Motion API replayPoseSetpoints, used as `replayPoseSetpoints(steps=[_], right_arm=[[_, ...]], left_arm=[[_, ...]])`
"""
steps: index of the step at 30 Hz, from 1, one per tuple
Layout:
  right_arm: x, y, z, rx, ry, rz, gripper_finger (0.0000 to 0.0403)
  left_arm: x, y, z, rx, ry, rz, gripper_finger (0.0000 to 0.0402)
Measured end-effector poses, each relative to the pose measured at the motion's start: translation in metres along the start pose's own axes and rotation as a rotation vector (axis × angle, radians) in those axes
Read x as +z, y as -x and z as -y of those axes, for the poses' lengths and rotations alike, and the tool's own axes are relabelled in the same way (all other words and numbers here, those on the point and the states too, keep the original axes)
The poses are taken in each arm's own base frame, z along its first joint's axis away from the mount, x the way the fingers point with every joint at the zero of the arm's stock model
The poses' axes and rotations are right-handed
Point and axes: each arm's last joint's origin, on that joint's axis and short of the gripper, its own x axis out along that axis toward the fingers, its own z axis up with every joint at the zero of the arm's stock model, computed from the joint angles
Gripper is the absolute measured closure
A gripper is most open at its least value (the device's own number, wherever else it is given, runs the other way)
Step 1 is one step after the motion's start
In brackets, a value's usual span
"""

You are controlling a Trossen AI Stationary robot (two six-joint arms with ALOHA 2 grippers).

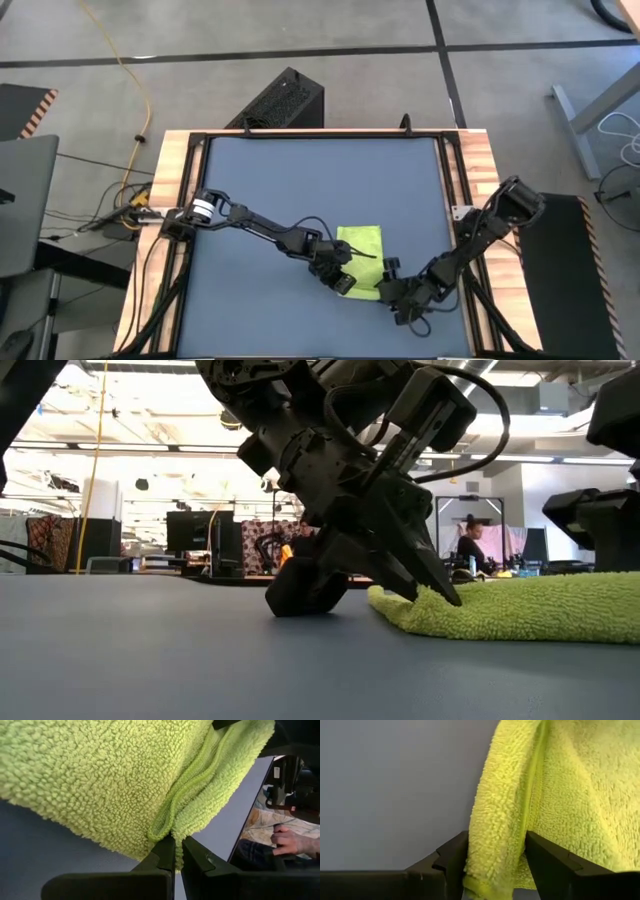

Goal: Roll towel into tight, uniform cylinder
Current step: Roll the green towel

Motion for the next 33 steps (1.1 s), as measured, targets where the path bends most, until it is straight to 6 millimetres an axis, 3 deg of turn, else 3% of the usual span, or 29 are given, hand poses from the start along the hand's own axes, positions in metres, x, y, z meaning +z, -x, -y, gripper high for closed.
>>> replayPoseSetpoints(steps=[5,15,19,24,33], right_arm=[[0.004,0.009,0.000,-0.030,-0.062,0.052,0.0187],[0.027,0.065,0.014,0.046,-0.109,0.177,0.0187],[0.033,0.080,0.008,0.107,-0.140,0.270,0.0187],[0.028,0.077,-0.007,0.155,-0.094,0.268,0.0187],[0.022,0.054,-0.014,0.213,-0.099,0.180,0.0187]], left_arm=[[-0.001,0.000,0.000,0.005,0.000,-0.004,0.0401],[-0.001,0.000,0.000,0.002,-0.004,-0.007,0.0401],[-0.001,0.000,0.000,0.002,-0.006,-0.004,0.0401],[-0.001,0.000,0.000,-0.002,-0.006,-0.008,0.0401],[-0.001,0.000,0.000,-0.008,-0.012,-0.022,0.0401]])
